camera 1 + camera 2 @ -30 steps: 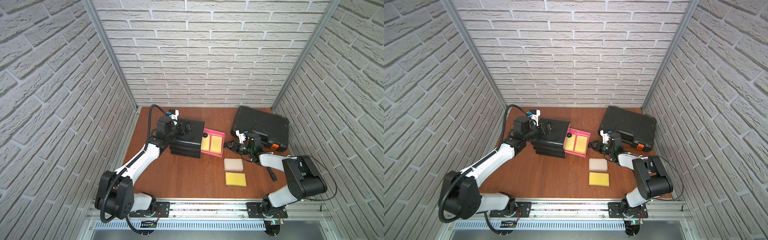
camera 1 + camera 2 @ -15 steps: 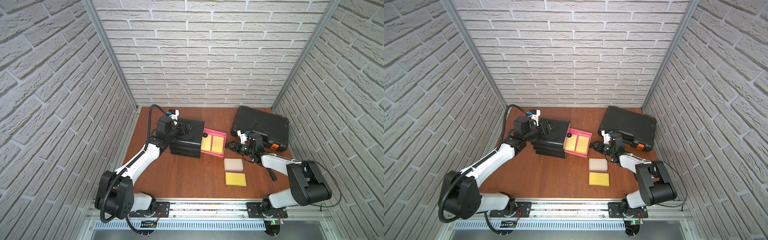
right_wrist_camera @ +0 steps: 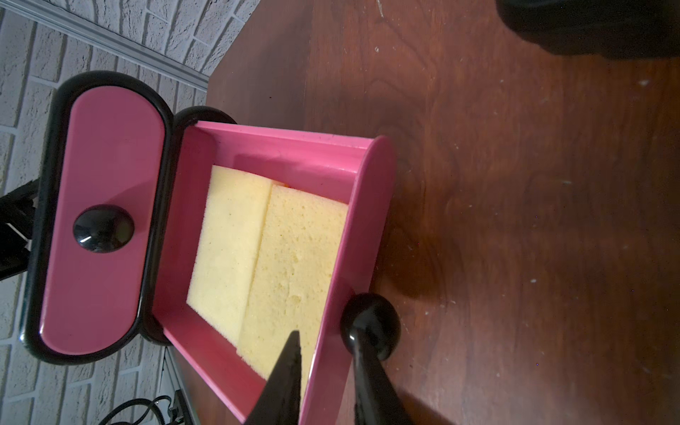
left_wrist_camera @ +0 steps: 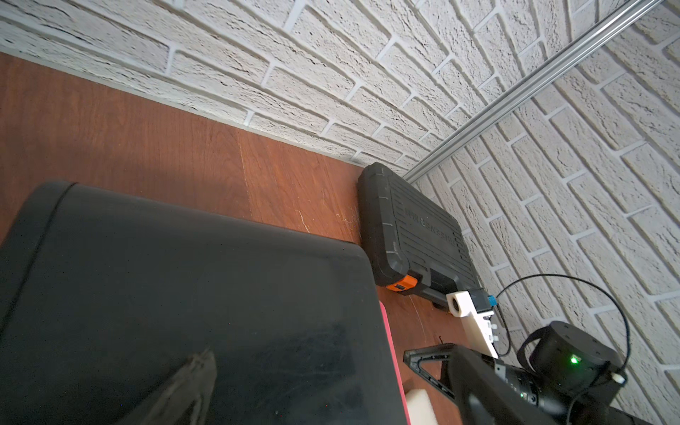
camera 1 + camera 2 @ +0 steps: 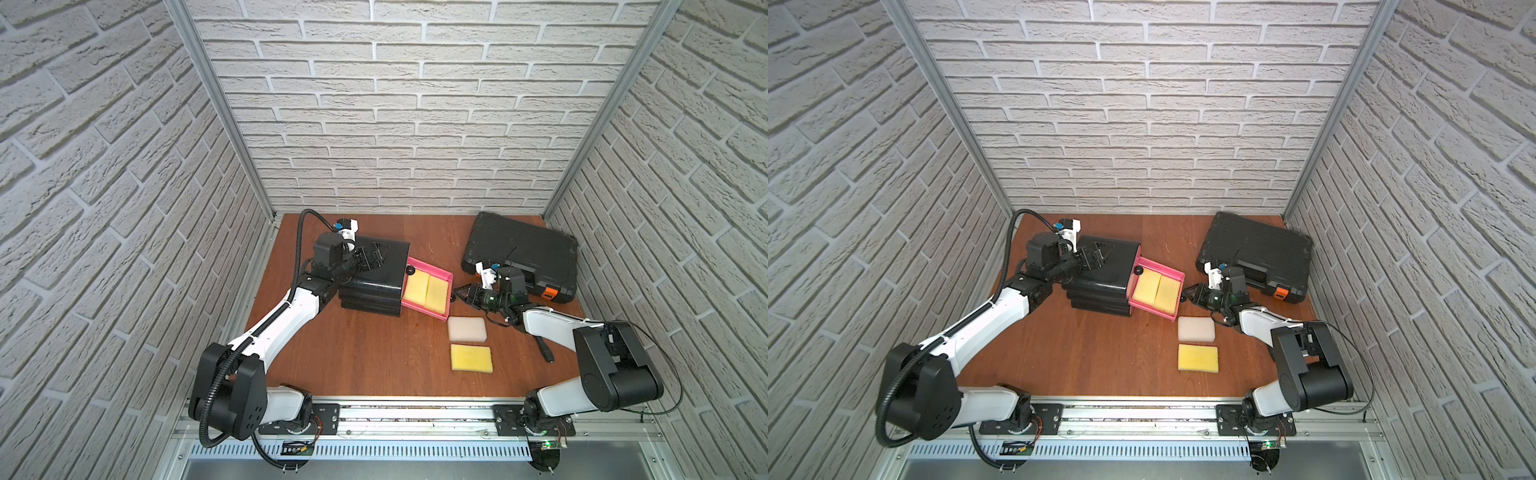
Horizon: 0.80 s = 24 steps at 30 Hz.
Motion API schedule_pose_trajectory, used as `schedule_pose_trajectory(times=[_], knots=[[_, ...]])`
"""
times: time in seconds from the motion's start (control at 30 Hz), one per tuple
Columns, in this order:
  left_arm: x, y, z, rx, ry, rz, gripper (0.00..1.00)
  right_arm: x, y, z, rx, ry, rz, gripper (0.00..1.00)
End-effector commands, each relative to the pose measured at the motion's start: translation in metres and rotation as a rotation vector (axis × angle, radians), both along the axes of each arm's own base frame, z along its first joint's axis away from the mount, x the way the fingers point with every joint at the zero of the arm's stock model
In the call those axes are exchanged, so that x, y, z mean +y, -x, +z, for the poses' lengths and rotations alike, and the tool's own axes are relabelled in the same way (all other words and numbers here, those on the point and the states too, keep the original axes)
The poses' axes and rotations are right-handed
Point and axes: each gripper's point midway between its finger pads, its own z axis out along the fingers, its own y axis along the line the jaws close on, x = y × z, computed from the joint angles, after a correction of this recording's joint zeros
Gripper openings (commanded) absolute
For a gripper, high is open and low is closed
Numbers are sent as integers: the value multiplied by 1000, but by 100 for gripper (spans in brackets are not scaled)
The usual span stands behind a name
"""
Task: Take the sponge out of the drawer
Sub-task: Open the drawer in the storage box.
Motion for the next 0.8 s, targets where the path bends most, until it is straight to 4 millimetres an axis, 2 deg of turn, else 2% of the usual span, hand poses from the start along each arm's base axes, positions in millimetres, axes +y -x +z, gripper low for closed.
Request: schedule_pose_trajectory(times=[0.0, 0.13, 0.2, 0.27, 0.37, 0.57, 0.67, 0.77], knots=[[6, 14, -33, 113, -53, 8, 98, 2, -6, 21, -72, -11, 17, 29], [8, 21, -17, 71, -111, 26, 98, 0, -5, 25, -80, 11, 14, 35], [7, 30, -4, 28, -189, 37, 98, -2, -4, 28, -88, 25, 11, 43], [-1, 43, 8, -15, -270, 18, 98, -5, -3, 31, -89, 46, -1, 48], [-17, 64, 17, -56, -398, -28, 96, -9, -1, 34, -90, 89, -15, 51], [-45, 85, 5, -79, -557, -87, 92, -1, 6, 43, -103, 207, 2, 51], [-47, 84, -1, -83, -549, -74, 92, 15, 10, 50, -131, 260, 41, 50], [-43, 85, 2, -95, -526, -58, 92, 30, 11, 49, -128, 341, 64, 49]])
